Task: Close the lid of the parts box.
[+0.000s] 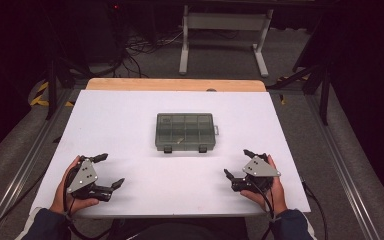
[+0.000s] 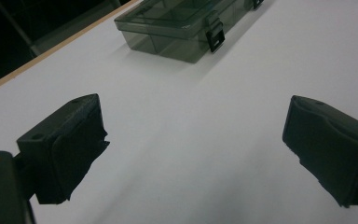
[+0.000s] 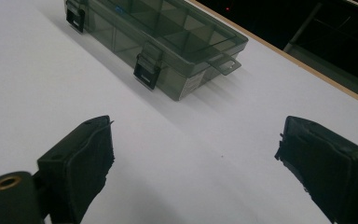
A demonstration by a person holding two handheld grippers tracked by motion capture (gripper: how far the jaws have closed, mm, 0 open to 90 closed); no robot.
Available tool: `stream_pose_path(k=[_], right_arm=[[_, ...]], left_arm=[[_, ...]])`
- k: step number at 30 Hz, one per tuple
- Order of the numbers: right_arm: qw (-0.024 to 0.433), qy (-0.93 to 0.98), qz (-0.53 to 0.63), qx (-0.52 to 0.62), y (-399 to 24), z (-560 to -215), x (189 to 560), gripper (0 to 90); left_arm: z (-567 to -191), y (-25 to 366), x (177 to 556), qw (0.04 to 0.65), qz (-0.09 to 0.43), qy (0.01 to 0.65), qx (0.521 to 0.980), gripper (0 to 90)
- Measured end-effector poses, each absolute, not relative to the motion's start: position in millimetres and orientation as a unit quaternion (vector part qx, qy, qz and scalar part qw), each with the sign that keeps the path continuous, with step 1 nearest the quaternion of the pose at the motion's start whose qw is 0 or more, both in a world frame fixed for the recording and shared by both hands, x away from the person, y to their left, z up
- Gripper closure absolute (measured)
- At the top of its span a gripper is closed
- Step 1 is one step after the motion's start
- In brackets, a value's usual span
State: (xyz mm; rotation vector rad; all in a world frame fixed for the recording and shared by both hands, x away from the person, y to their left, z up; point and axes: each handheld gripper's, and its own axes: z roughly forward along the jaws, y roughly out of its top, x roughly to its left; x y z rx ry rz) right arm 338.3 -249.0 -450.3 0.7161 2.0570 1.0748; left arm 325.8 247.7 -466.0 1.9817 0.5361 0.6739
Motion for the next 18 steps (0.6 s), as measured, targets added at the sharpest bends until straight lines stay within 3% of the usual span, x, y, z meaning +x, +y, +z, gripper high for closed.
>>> stream_pose_path(k=[18], right_arm=[[0.359, 0.791, 0.416, 0.27, -245.0, -447.3, 336.9, 10.4]], left_arm=[[-467.6, 244.8, 323.7, 0.471, 0.274, 0.21, 0.812, 6.2]])
